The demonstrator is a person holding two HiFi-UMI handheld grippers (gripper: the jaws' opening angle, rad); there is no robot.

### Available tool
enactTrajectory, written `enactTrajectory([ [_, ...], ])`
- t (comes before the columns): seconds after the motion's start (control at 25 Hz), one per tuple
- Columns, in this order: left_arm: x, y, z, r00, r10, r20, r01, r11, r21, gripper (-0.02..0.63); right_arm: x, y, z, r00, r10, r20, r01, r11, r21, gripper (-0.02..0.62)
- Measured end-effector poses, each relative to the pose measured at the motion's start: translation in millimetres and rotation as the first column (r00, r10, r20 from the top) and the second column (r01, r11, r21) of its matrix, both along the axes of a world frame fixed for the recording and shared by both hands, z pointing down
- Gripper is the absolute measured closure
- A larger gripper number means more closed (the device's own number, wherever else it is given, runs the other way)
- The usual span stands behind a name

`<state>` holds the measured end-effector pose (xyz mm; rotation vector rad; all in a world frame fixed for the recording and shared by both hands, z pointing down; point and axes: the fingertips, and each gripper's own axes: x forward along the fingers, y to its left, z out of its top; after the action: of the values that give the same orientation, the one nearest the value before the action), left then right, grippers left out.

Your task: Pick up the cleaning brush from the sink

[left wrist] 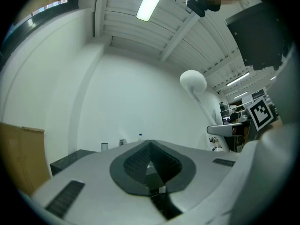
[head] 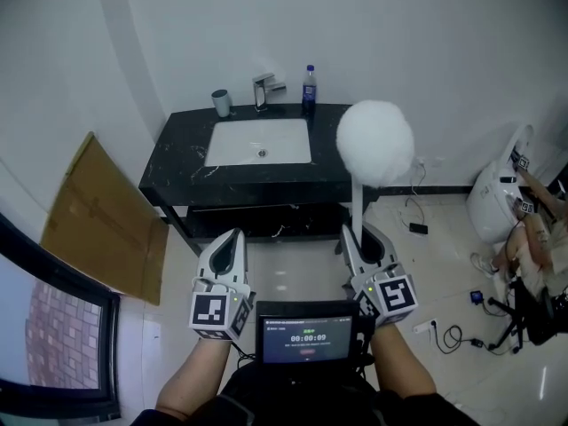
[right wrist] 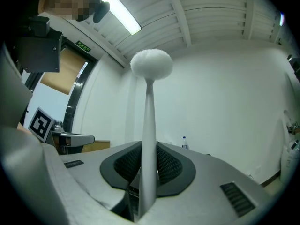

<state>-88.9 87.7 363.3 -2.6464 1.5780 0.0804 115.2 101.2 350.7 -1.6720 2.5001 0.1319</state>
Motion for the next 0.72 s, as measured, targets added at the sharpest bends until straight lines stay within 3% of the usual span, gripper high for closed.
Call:
enactTrajectory([
  [0.72, -9.3, 4.8, 3.6, 1.000, -0.015, -0.006, 0.015, 1.000, -0.019, 0.595, -9.8, 3.7, -1.2, 1.000, -0.016, -0.013, 0.016, 1.000, -0.006, 0.535],
])
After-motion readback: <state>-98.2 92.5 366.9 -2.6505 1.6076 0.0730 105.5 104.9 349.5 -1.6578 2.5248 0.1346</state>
